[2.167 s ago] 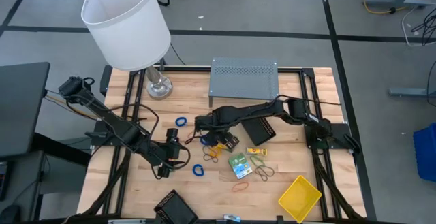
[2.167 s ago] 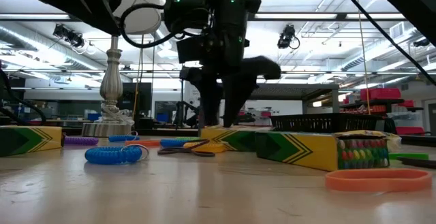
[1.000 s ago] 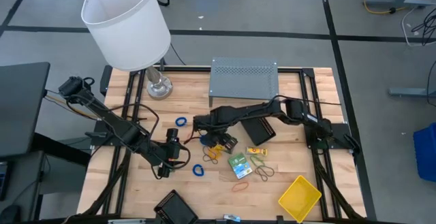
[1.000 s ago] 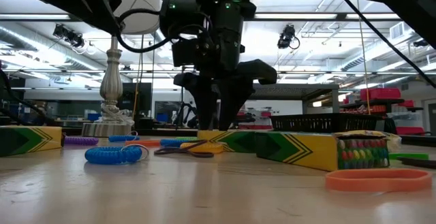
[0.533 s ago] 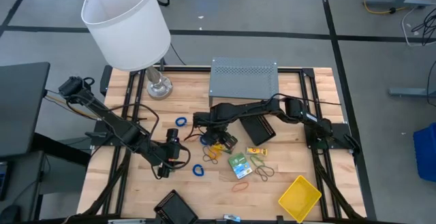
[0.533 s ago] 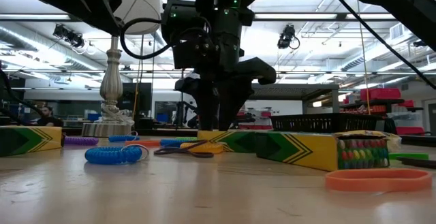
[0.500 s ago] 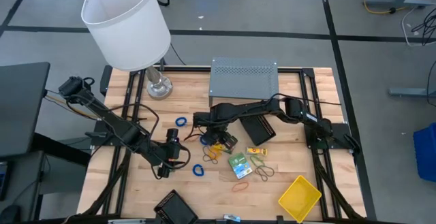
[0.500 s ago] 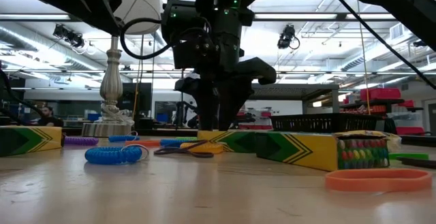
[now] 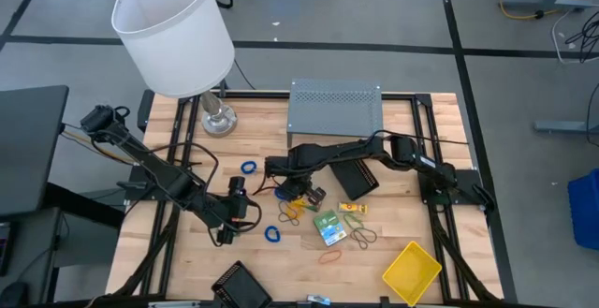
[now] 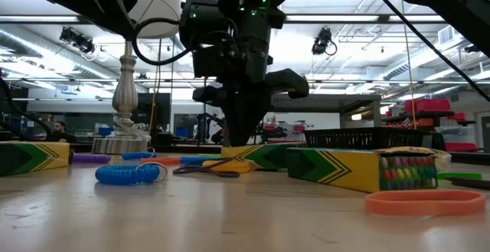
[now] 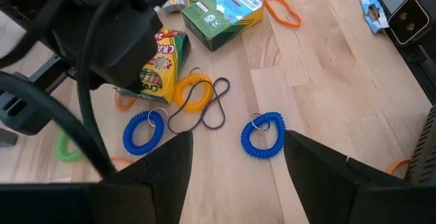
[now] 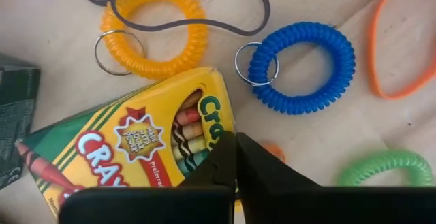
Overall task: Pick & Place Office Desk Supplies
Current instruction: Put the yellow crayon box into the top black bin
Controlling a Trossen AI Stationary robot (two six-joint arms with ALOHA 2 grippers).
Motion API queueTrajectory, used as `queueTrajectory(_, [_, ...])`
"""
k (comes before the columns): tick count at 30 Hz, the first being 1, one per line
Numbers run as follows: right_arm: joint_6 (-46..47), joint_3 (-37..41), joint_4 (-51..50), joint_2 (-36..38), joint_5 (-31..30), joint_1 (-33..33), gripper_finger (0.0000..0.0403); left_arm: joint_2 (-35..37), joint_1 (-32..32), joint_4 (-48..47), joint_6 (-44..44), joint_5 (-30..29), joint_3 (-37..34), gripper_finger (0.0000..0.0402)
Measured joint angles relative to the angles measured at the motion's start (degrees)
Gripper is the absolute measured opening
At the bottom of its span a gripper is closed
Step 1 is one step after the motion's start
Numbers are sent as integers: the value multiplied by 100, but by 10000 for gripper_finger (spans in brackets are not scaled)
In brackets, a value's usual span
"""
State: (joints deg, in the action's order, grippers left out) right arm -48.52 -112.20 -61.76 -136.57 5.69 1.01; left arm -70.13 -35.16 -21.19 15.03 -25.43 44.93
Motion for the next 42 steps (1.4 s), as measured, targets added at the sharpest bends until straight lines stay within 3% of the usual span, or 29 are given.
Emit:
queueTrajectory(24, [1672,45,-986,763,-2010,1055,0,0,0,2,-66,-15,0,234])
queueTrajectory(42, [3137,15,-1711,1455,-2985,1610,0,0,-9,42,-195,-2,0,221])
